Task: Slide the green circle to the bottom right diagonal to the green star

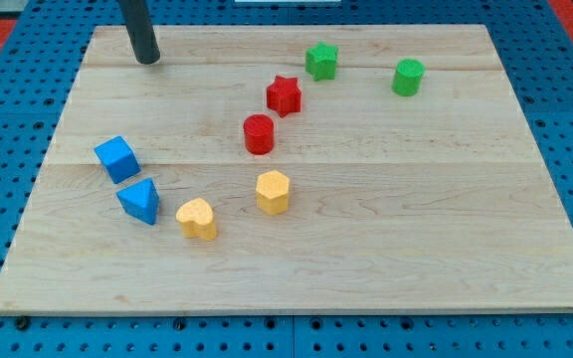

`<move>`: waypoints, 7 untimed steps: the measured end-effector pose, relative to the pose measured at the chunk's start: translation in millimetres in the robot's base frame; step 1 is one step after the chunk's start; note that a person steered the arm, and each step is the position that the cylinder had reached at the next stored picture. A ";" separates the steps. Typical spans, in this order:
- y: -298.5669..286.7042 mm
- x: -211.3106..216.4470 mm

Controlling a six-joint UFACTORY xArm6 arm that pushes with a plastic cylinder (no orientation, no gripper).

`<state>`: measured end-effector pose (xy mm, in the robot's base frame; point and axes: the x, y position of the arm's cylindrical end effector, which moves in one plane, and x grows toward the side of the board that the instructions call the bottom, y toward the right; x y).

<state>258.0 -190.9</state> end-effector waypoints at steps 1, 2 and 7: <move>0.0 -2.8; 0.0 -4.3; 225.5 -38.7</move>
<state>219.4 34.6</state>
